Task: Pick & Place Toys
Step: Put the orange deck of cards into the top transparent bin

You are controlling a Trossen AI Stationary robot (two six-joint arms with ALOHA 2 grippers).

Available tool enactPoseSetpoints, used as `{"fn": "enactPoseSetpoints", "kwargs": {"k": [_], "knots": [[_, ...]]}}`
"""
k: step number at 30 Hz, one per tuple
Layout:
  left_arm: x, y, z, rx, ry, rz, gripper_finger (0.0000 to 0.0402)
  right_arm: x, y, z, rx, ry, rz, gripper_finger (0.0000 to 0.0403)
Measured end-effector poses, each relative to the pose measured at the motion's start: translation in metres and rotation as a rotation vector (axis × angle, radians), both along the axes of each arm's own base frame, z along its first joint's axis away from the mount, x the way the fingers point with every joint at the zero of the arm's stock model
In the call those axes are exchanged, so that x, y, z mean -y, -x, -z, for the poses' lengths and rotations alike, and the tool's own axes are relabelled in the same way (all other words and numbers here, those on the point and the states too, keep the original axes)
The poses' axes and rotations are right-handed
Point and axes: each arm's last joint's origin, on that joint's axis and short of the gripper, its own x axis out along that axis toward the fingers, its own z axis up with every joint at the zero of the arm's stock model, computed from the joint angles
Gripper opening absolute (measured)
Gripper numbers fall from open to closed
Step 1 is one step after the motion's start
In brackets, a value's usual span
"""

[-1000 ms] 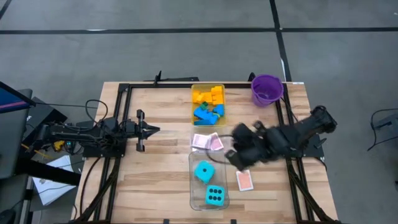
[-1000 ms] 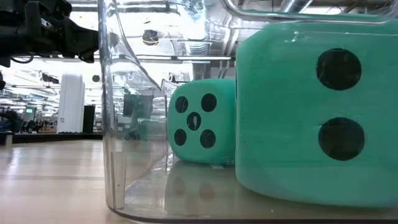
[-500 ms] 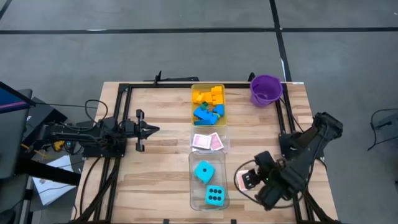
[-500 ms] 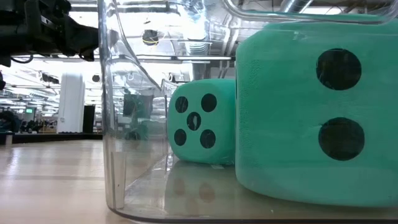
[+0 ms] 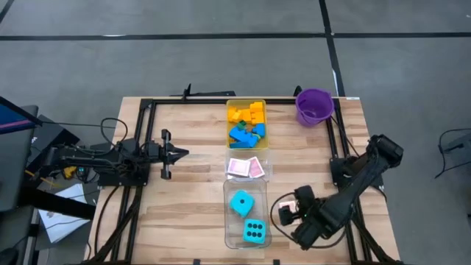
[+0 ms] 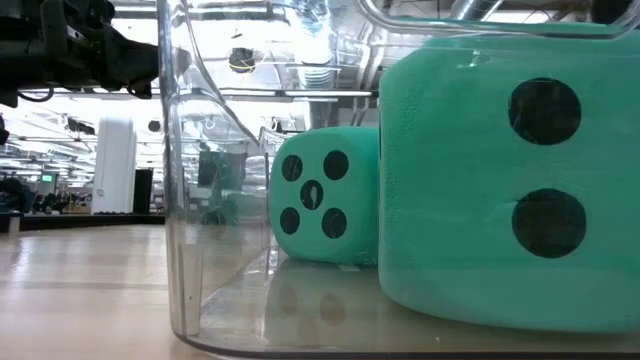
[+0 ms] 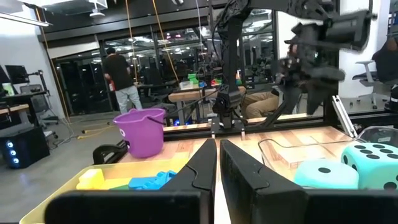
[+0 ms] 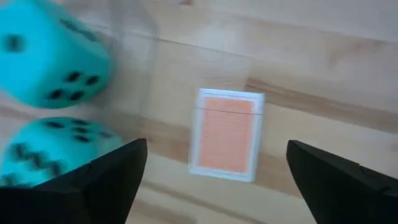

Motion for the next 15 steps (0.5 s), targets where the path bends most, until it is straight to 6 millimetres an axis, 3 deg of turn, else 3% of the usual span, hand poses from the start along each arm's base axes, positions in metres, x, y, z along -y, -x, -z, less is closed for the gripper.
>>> {"fn": "enactPoseSetpoints", "kwargs": {"k": [7, 15], "knots": [[0.000, 0.000, 0.000, 0.002, 0.000, 0.000, 0.0017, -0.013, -0.008, 0.038, -0.067, -0.013, 0.039, 0.0379], [0.000, 0.000, 0.000, 0.004, 0.000, 0.001, 0.0017, -0.017, -0.015, 0.062, -0.136, 0.026, 0.046, 0.0379]]}}
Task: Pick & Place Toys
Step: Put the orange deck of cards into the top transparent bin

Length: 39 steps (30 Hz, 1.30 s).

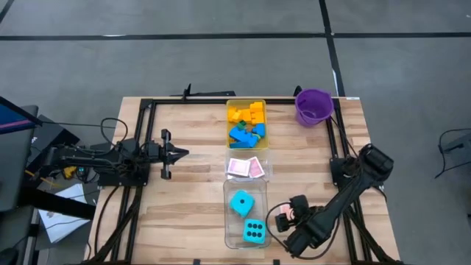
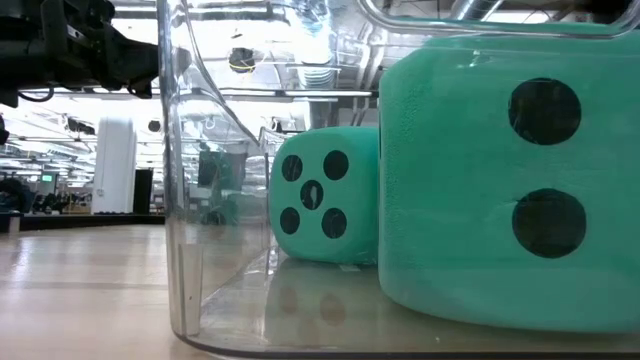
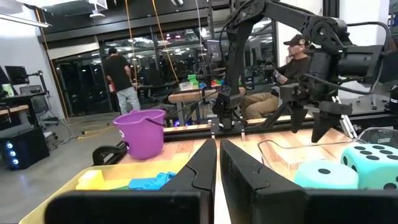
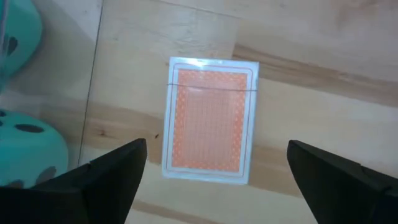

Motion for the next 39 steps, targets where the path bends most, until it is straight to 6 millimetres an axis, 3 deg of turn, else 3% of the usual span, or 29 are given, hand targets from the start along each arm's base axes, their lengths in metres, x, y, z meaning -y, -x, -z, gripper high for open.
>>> {"fn": "enactPoseSetpoints", "kwargs": {"k": [13, 39], "knots": [[0.000, 0.000, -0.001, 0.008, -0.001, 0.003, 0.0017, 0.000, 0.000, 0.031, 0.044, -0.045, -0.009, 0.0379], [0.000, 0.000, -0.001, 0.008, 0.000, -0.001, 0.0017, -0.001, -0.002, 0.049, -0.045, -0.064, -0.017, 0.0379]]}}
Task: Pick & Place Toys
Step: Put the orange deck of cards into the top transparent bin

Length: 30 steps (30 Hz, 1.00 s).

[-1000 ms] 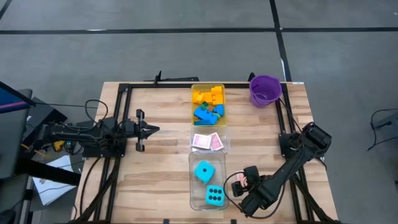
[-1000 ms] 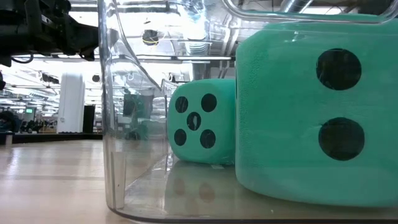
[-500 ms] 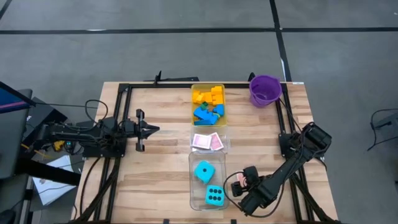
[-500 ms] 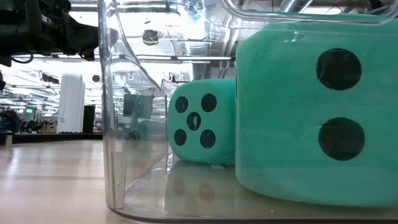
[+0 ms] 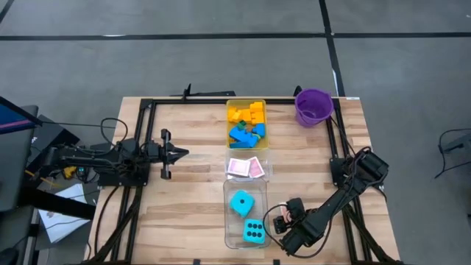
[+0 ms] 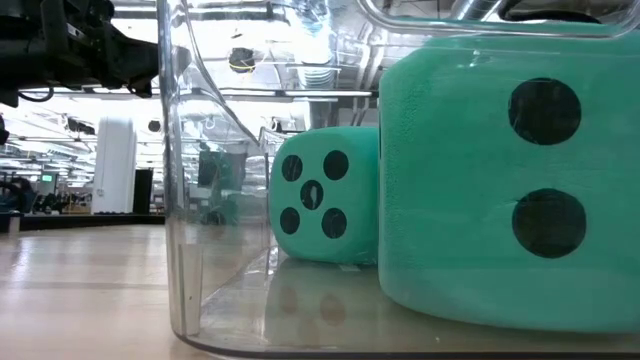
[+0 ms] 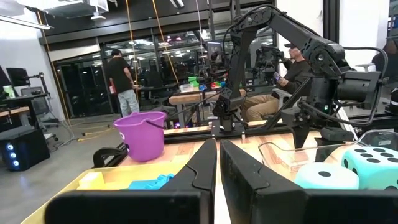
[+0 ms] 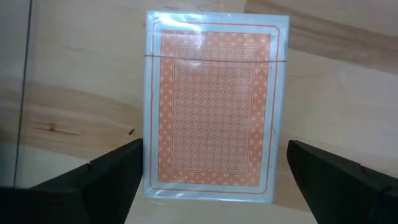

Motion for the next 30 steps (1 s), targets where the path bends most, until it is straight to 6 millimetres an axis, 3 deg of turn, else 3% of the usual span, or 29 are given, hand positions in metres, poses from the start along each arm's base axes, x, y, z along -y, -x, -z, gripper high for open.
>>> {"fn": "enactPoseSetpoints", "kwargs": {"k": [9, 19, 30], "knots": [[0.0001, 0.0000, 0.0000, 0.000, 0.000, 0.001, 0.0017, 0.0030, -0.0030, 0.0000, -0.010, 0.000, -0.027, 0.0372], [0.0001, 0.0000, 0.0000, 0.000, 0.000, 0.001, 0.0017, 0.0031, -0.0031, -0.0001, -0.011, 0.003, -0.034, 0.0302], [0.0001, 0.0000, 0.0000, 0.000, -0.001, 0.004, 0.0017, 0.0038, 0.0022, -0.0028, -0.036, 0.028, -0.036, 0.0309]]}}
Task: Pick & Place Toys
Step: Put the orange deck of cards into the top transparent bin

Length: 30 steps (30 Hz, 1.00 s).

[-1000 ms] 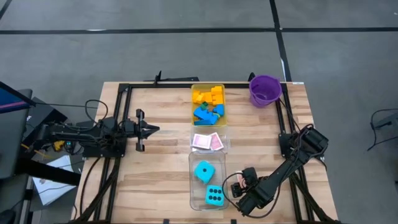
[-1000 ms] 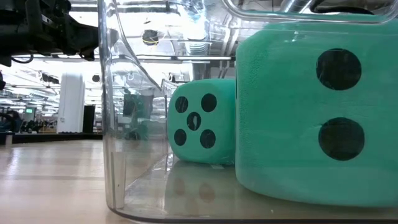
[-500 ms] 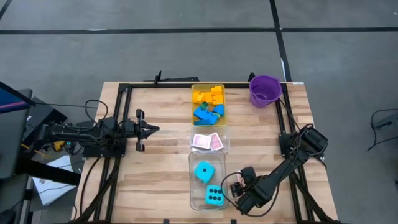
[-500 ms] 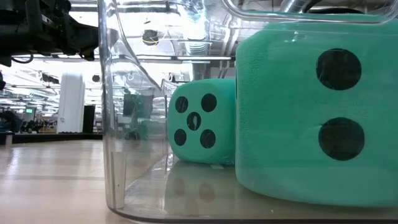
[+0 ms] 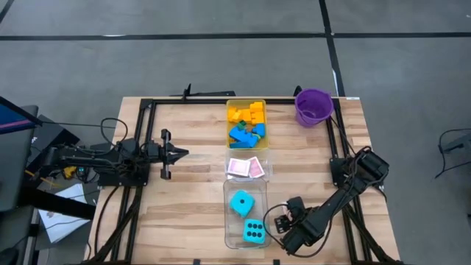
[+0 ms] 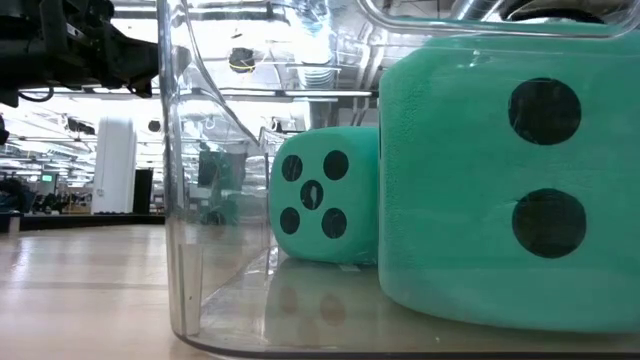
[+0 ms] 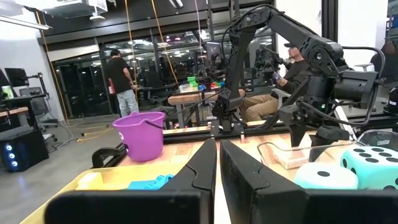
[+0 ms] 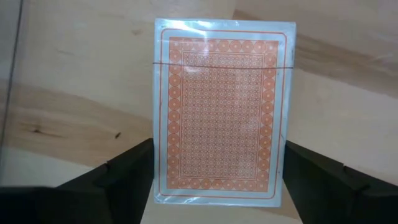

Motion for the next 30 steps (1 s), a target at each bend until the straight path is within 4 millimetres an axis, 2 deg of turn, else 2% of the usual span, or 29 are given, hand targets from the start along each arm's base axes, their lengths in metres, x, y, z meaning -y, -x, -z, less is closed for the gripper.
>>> {"fn": "enactPoseSetpoints", "kwargs": {"k": [7, 19, 26, 30], "knots": [[0.000, 0.000, 0.000, 0.000, 0.000, 0.000, 0.0017, -0.003, 0.006, -0.018, -0.057, 0.071, 0.005, 0.0307], [0.000, 0.000, 0.000, 0.000, 0.001, -0.004, 0.0017, -0.010, 0.018, -0.073, -0.131, 0.257, 0.020, 0.0306], [0.000, 0.000, 0.000, 0.000, 0.001, -0.004, 0.0017, -0.001, 0.019, -0.095, 0.004, 0.275, -0.034, 0.0306], [0.000, 0.000, 0.000, 0.003, 0.000, -0.004, 0.0017, 0.010, 0.018, -0.111, 0.070, 0.300, -0.082, 0.0306]]}}
